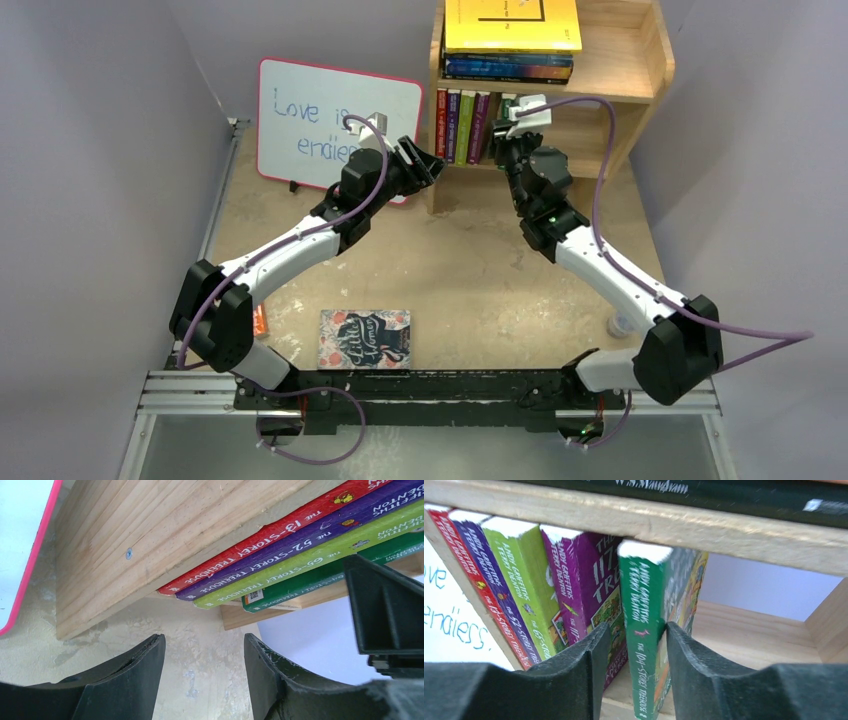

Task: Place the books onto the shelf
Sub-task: Adjust the book on the shelf.

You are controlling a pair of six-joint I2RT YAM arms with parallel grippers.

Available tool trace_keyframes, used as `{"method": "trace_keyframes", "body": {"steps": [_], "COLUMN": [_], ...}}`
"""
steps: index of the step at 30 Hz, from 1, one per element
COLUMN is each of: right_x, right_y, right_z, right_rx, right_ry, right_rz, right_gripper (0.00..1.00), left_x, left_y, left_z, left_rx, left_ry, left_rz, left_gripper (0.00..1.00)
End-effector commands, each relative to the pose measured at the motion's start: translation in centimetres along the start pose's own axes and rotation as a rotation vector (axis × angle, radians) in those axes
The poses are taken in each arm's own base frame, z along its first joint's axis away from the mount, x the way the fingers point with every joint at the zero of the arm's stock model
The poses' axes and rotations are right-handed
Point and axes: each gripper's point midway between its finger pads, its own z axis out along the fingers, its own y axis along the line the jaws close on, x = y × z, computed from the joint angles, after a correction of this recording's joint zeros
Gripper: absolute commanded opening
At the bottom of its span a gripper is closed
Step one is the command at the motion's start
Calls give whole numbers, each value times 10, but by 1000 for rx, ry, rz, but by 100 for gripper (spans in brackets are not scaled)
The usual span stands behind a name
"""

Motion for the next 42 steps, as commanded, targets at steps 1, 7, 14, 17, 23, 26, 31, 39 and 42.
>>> {"method": "trace_keyframes", "body": {"steps": [1,7,14,17,23,26,31,39,42], "right_x": [-17,-30,-40,-33,-40,-44,-45,-44,-44], "right_y": [3,25,41,37,15,7,0,-9,-10], "right_z": [11,18,11,10,3,0,0,-4,-8], "right_rx": [2,-112,-213,-193,-95,-70,-41,-5,-5], "right_ry": [-50,-100,-151,-133,-132,-129,-116,-93,-83], "right_rz": [-18,-43,-23,-30,-12,-4,-1,17,30], "right_gripper": [44,26,28,47,60,62,64,67,69], "left_x": [-17,-18,-19,-20,-19,-20,-19,-19,-19], "left_y": [-15,-15,-15,-15,-14,-15,-14,-12,-13], "left_z": [-7,-8,-8,-8,-8,-8,-8,-8,-9], "left_rx": [52,50,52,52,52,54,53,49,51], "left_ry": [-44,-48,-51,-50,-50,-51,-50,-50,-48], "left_rz": [0,0,0,1,-2,-1,-6,-3,-5], "left_gripper": [58,58,58,58,58,58,58,58,58]}}
